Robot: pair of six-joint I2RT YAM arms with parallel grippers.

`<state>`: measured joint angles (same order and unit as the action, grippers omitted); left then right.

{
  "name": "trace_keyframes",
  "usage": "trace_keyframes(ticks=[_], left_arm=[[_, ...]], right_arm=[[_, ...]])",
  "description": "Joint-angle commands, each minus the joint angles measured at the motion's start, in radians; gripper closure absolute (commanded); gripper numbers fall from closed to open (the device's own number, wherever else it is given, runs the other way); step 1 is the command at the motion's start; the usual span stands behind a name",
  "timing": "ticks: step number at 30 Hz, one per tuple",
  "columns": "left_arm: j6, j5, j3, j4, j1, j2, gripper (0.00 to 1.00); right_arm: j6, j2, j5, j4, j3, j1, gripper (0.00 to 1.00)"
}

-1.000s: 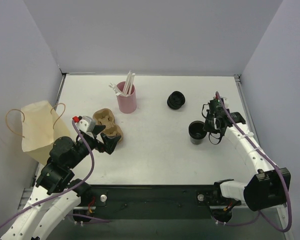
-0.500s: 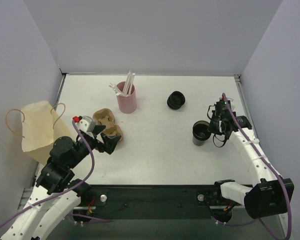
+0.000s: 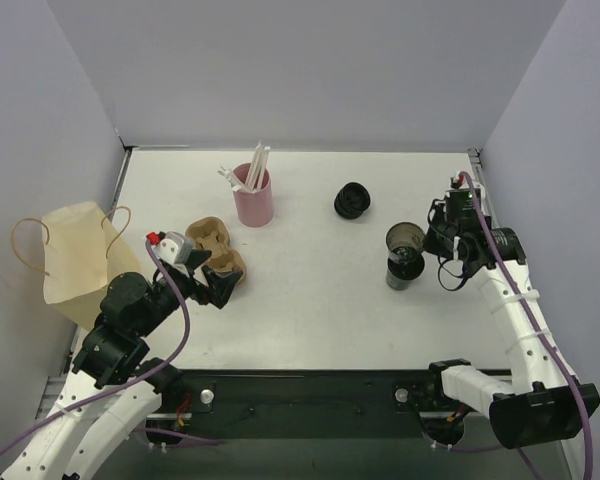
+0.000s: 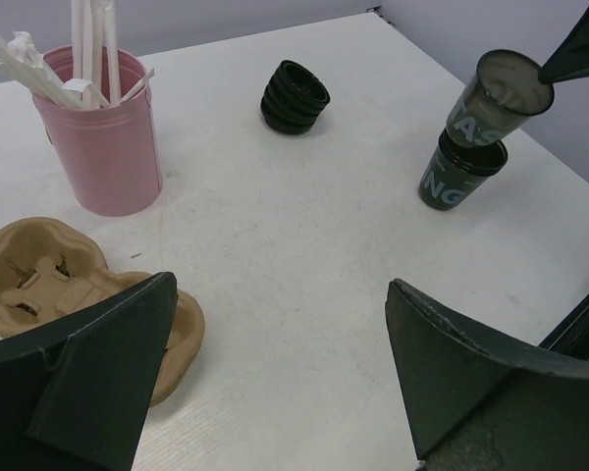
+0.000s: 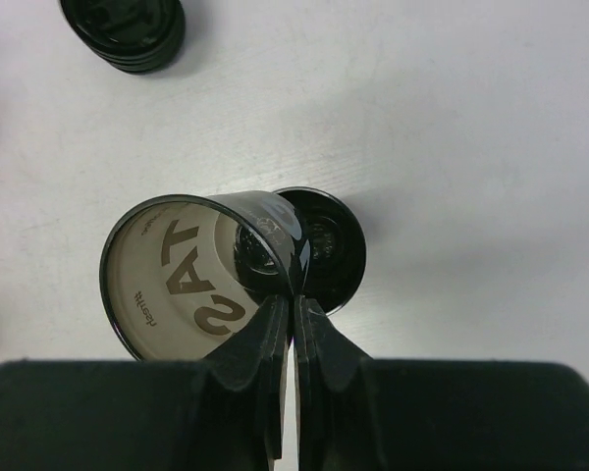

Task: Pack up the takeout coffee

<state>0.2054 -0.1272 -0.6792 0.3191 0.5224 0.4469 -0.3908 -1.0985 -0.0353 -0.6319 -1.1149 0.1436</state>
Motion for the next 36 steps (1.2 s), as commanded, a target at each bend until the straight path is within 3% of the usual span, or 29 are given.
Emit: trace_keyframes(ticks=[1, 6, 12, 20, 30, 36], left_arm=[[-0.009, 0.001, -0.008, -0.018, -0.002, 0.009, 0.03], [-0.012, 0.008, -0.006, -0.018, -0.002, 0.006, 0.03], [-0.014, 0.018, -0.008, -0.017, -0.002, 0.003, 0.03], [-0.012, 0.024, -0.005, -0.017, -0.002, 0.001, 0.03], [-0.011, 0.026, -0.005, -0.014, -0.002, 0.001, 0.03], [-0.012, 0.026, -0.006, -0.014, -0.002, 0.001, 0.03]], right_arm=[[0.007, 0.041, 0.069, -0.072, -0.097, -0.006, 1.00], [-0.008, 0.063, 0.129, -0.077, -0.134, 0.024, 1.00], [-0.107, 0.040, 0.106, -0.032, -0.100, 0.232, 1.00], [-0.241, -0.033, 0.008, 0.174, 0.070, 0.502, 1.00], [-0.306, -0.230, -0.026, 0.353, 0.174, 0.596, 1.00], [-0.332, -0.244, -0.046, 0.399, 0.234, 0.611, 0.96]])
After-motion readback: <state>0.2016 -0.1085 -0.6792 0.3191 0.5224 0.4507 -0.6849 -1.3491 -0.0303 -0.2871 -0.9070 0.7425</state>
